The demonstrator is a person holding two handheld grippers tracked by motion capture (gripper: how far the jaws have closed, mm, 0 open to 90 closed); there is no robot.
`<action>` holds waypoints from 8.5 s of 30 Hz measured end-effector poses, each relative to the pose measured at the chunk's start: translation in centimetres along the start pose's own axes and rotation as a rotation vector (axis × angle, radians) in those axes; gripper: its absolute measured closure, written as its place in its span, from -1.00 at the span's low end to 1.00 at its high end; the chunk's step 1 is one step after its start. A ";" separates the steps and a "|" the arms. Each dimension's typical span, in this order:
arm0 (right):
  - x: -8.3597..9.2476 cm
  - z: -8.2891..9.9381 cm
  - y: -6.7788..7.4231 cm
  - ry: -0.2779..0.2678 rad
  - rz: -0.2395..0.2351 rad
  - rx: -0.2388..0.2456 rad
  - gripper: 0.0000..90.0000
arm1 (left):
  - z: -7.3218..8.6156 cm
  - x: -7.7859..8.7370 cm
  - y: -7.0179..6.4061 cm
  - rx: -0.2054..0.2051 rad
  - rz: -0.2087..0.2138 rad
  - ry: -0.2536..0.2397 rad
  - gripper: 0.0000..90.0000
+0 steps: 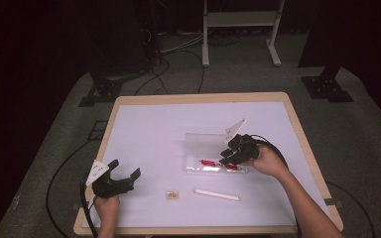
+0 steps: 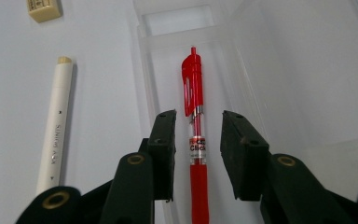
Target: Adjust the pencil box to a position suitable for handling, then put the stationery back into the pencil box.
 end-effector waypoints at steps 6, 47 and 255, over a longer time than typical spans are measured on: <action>1.0 0.5 0.1 -0.032 0.008 -0.014 0.35 | 0.0 0.0 0.0 -0.006 -0.005 0.002 -1.00; 3.1 2.7 3.6 -0.115 -0.003 -0.027 0.13 | 0.1 -0.2 -0.1 -0.010 -0.011 0.014 -1.00; -2.5 0.2 1.4 0.048 -0.013 0.090 0.73 | 0.1 -0.1 -0.1 -0.007 -0.008 0.013 -1.00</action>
Point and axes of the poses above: each handheld gripper's, and its own axes: x roughly backward along the jaws, z roughly out of its underside, y roughly to its left, the point moved 7 cm from there along -x, roughly forward along the jaws, and after that the axes turned 2 degrees about -y, right-handed, at the moved point
